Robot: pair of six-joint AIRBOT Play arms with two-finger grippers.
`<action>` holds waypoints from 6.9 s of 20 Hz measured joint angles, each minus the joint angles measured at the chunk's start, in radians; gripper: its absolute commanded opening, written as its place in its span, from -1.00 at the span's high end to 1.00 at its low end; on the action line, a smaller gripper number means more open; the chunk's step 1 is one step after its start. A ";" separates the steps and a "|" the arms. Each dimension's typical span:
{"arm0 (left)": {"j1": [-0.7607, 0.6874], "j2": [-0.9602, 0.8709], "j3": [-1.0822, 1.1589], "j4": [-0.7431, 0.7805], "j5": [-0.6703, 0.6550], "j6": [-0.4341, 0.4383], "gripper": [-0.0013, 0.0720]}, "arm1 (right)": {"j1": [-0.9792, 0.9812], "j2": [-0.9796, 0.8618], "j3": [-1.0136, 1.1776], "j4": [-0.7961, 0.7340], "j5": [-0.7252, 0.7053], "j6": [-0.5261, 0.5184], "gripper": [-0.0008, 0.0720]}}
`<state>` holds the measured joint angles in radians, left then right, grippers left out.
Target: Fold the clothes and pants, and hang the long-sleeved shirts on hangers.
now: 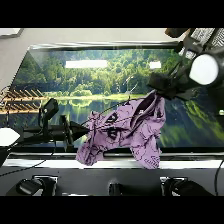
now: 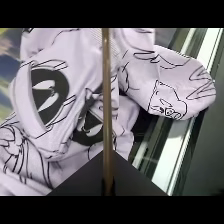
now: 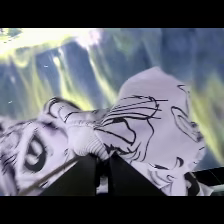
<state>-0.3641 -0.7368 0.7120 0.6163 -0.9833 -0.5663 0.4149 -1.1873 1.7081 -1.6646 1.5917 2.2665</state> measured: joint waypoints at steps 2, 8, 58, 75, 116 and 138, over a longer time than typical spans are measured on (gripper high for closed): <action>-0.007 -0.011 0.000 -0.007 0.014 0.025 0.90 | 0.000 0.000 0.039 0.003 0.037 -0.014 0.86; -0.085 -0.049 0.000 -0.044 0.074 0.063 0.90 | 0.000 -0.014 0.077 0.039 0.075 -0.034 0.86; -0.298 -0.206 0.007 -0.381 0.409 0.204 0.90 | -0.008 0.050 0.083 -0.127 0.088 -0.109 -0.43; -0.298 -0.206 0.007 -0.381 0.409 0.204 0.90 | -0.523 -0.049 0.082 0.541 0.085 -1.495 -0.67; -0.290 -0.203 0.008 -0.382 0.460 0.024 -0.81 | -0.530 -0.141 0.080 0.697 0.227 -1.776 0.87; -0.596 -0.649 0.441 -0.032 0.747 -0.935 -0.85 | -0.530 -0.048 0.080 0.613 0.208 -1.657 0.87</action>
<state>-0.9600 -1.3861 1.1526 0.5846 -0.2359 -1.5017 -0.1154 -1.2358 1.7882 -1.0519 1.7996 0.6094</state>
